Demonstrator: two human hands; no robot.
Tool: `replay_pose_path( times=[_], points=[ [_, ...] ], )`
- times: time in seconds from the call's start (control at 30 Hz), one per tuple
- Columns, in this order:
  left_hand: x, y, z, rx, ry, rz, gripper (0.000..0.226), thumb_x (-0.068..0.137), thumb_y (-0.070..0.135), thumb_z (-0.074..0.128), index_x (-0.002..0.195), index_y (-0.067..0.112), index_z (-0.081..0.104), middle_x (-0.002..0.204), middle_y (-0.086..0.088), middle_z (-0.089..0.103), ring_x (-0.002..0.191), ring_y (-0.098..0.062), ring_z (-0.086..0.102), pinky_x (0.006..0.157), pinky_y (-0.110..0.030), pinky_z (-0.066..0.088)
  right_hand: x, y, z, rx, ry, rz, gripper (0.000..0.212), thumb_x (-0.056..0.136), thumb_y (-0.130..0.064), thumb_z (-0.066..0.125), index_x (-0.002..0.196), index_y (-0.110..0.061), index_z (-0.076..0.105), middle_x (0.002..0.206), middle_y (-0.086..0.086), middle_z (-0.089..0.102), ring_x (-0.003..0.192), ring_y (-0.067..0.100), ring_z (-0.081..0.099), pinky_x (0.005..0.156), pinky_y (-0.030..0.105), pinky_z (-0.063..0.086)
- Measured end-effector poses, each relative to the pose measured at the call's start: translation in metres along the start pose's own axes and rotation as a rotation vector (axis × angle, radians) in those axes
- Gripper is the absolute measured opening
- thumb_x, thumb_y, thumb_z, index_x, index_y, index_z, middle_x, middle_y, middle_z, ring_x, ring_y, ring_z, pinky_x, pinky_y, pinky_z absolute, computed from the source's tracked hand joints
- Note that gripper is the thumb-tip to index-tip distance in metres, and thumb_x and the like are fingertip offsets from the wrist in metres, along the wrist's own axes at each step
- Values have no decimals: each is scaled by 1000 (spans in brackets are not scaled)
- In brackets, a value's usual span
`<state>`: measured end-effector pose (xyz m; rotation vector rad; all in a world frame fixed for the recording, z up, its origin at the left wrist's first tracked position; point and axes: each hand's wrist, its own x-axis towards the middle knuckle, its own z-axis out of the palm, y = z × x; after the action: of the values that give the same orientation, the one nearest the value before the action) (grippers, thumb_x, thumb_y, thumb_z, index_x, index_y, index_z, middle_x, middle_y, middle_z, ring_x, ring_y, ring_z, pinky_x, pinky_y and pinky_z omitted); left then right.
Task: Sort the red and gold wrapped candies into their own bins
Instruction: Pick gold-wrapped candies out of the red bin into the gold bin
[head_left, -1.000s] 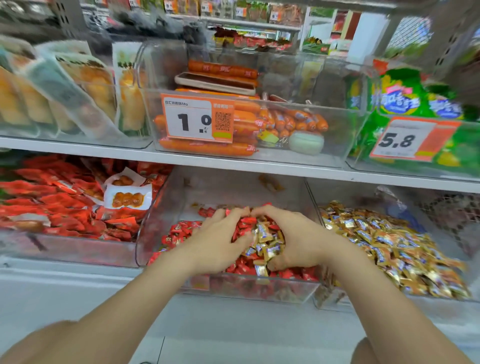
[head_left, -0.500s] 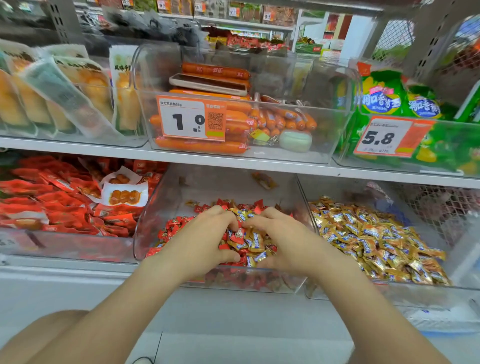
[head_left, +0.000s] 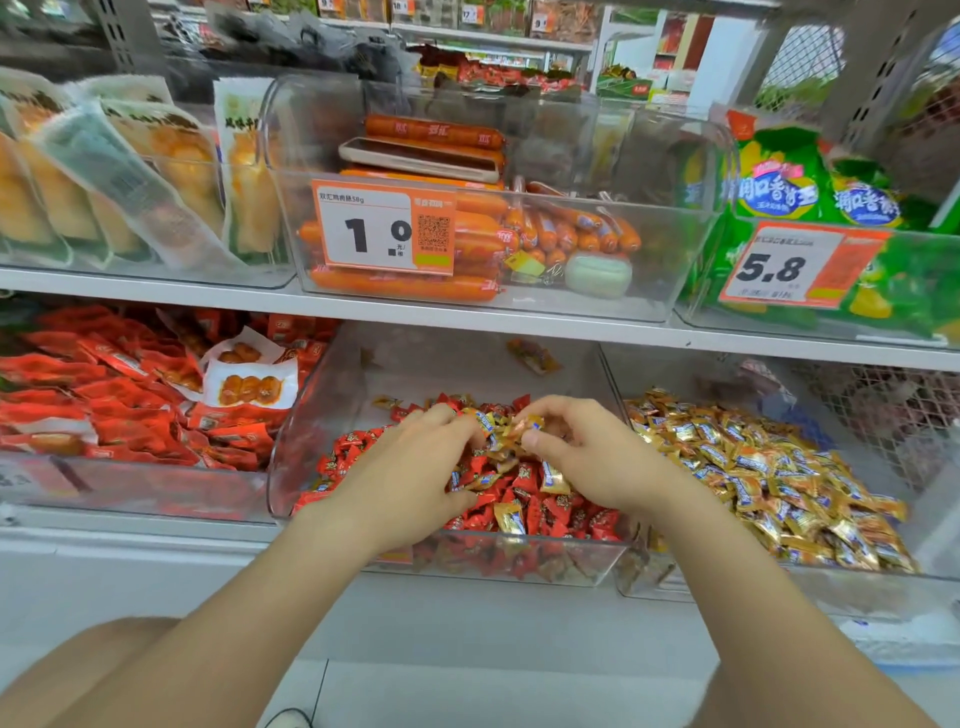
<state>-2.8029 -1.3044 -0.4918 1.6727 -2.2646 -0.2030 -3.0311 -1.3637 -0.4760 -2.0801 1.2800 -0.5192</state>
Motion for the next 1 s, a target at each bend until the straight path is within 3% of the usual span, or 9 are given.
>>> replay_pose_path(
  times=[0.13,0.27,0.33,0.43,0.5,0.67,0.73,0.83,1.0],
  points=[
    [3,9,-5,-57,-25,119,42,84,43,84,116,42,57,116,19,48,109,-8,44,94,-33,46,1,-2,-1,135,6,131,25,109,-43,54,129,-29,59,94,21,66,75,15,52,71,38,47],
    [8,14,-2,162,-75,142,32,96,49,69,127,40,65,113,16,59,112,-13,47,95,-36,41,2,0,2,101,33,213,47,110,-48,46,123,-5,60,77,-5,39,69,11,42,97,53,58],
    [8,14,-2,153,-42,130,18,101,42,62,116,38,69,108,18,60,110,-13,49,94,-37,39,4,-2,2,85,68,252,46,110,-48,43,102,-5,57,75,-2,33,66,16,40,91,59,59],
    [7,14,-4,17,13,114,14,100,24,53,98,33,63,97,17,63,99,-10,51,89,-36,45,2,-7,0,17,111,199,43,111,-44,45,79,-15,41,70,-1,29,59,17,31,60,38,47],
    [6,15,-8,-97,-23,88,13,98,17,49,95,28,54,89,14,60,89,-6,50,78,-34,46,0,-10,0,-22,135,139,44,111,-39,49,75,-15,38,65,-2,29,54,14,28,56,32,29],
    [5,8,-24,-170,-73,35,32,93,1,40,87,28,57,93,13,57,85,-5,53,71,-25,42,-1,-7,1,24,145,106,41,110,-35,53,81,-7,52,65,-2,32,51,8,29,56,29,29],
    [3,1,-29,-166,-81,-30,30,95,3,40,84,23,59,86,10,60,79,-6,55,67,-23,43,2,-7,2,179,114,167,33,110,-36,53,106,-7,67,81,1,43,67,12,44,59,27,41],
    [1,-11,-30,-134,-103,-71,23,100,19,50,83,19,65,79,7,68,74,-11,64,71,-35,55,7,-10,5,680,85,398,37,111,-29,51,143,-9,56,114,2,48,68,19,56,47,23,39],
    [-2,-21,-27,-130,-252,-77,23,83,50,83,95,34,72,95,17,67,88,2,61,78,-24,53,7,-27,9,1201,165,596,22,108,-11,48,130,-7,47,100,18,49,50,19,51,37,21,34]
  ],
)
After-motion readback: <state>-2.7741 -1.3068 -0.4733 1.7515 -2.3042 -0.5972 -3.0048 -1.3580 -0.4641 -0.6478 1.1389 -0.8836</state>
